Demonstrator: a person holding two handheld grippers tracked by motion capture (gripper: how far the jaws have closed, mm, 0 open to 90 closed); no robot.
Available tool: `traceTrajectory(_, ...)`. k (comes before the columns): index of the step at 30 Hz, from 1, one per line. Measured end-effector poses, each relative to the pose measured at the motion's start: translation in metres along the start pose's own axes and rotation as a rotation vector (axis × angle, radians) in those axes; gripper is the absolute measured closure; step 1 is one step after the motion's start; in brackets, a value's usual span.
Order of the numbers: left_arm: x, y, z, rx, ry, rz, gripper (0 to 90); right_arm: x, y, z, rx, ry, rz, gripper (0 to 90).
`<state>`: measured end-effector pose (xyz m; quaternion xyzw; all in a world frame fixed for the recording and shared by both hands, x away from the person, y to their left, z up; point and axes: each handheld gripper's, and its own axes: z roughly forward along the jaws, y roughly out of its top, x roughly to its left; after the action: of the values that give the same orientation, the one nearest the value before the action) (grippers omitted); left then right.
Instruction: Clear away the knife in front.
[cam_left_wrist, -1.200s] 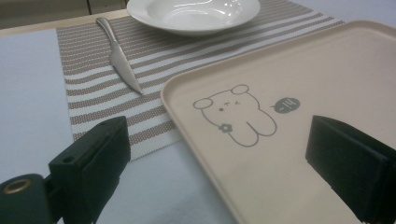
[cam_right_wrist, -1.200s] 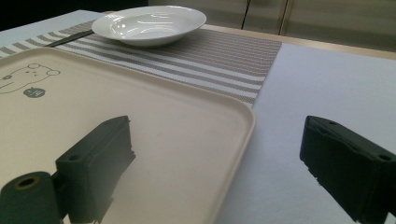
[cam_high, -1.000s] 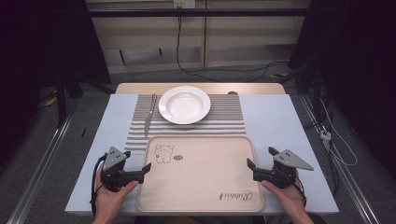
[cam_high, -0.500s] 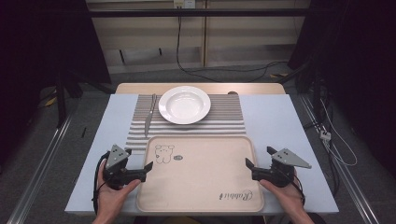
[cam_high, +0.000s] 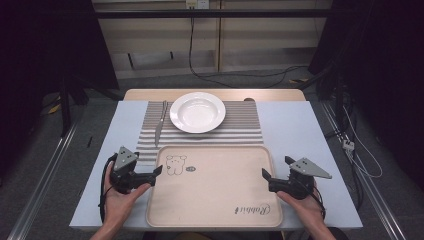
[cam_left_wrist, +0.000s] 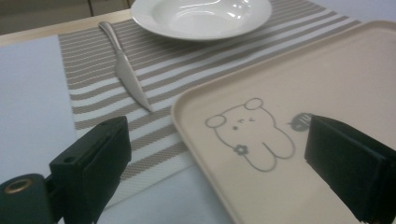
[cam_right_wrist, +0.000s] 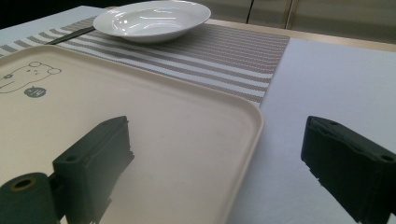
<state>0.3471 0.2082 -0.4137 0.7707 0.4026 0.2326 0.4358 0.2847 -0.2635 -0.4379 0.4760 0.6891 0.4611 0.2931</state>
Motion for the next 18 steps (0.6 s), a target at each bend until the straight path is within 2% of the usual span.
traceTrajectory(3, 0.007, 0.003, 0.006, 0.005, 0.011, -0.007, 7.1, 0.001, 0.000, 0.001, 0.004, 0.004, -0.002, 8.4)
traceTrajectory(7, 0.018, 0.003, 0.017, 0.037, 0.021, -0.033, 8.0, 0.002, 0.000, 0.001, 0.009, 0.006, -0.010, 8.4)
traceTrajectory(13, 0.027, 0.011, 0.033, 0.069, 0.030, -0.028, 8.4, 0.002, 0.000, 0.003, 0.005, 0.005, -0.005, 8.7)
traceTrajectory(15, 0.030, 0.015, 0.038, 0.078, 0.006, -0.053, 8.7, 0.002, 0.001, 0.004, 0.004, 0.003, -0.009, 8.9)
traceTrajectory(16, 0.031, 0.017, 0.041, 0.100, 0.006, -0.057, 9.0, 0.003, 0.001, 0.004, 0.003, 0.004, -0.009, 8.8)
traceTrajectory(18, 0.034, 0.020, 0.045, 0.092, 0.018, -0.074, 8.5, 0.003, 0.001, 0.005, 0.001, 0.007, -0.008, 8.8)
